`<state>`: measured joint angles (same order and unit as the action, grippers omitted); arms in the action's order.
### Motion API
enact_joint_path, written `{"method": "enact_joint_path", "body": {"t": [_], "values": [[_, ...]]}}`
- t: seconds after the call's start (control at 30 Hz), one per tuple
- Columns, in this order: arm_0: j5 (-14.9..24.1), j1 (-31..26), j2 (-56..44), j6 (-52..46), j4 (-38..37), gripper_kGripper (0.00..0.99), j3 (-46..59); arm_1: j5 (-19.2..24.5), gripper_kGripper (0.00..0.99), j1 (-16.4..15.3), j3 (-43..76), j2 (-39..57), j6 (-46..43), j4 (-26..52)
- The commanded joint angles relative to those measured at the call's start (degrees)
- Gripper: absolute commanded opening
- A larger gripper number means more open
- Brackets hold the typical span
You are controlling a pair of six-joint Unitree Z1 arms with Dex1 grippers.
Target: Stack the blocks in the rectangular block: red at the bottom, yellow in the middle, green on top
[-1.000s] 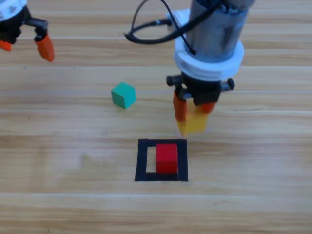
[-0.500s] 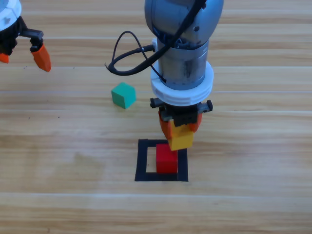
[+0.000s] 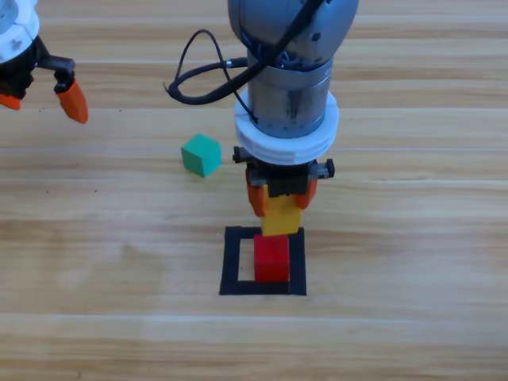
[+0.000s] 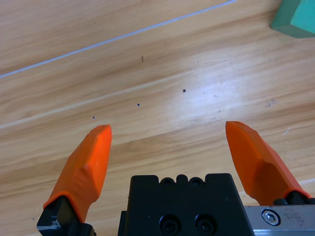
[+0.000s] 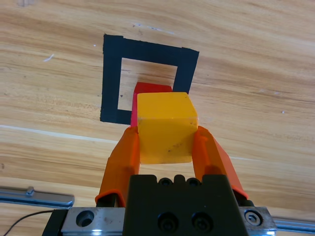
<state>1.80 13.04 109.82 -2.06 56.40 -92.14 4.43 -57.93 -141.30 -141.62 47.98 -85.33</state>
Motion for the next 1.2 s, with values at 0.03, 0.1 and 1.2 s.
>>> {"method": "enact_joint_path", "body": {"t": [0.03,0.1,1.2], "values": [[-1.1,-1.0,0.0,0.7,-1.2,0.99,2.1,0.8,0.0,-2.4,-0.5,-4.9,1.5,-0.6],[-1.4,-1.0,0.0,0.8,-1.4,0.99,2.2,0.8,0.0,-2.5,-0.6,-5.2,1.7,-0.6],[-5.3,-1.0,1.9,1.6,-7.7,0.985,7.3,0.2,0.0,-3.5,-1.9,-6.1,1.4,-0.7]]}}
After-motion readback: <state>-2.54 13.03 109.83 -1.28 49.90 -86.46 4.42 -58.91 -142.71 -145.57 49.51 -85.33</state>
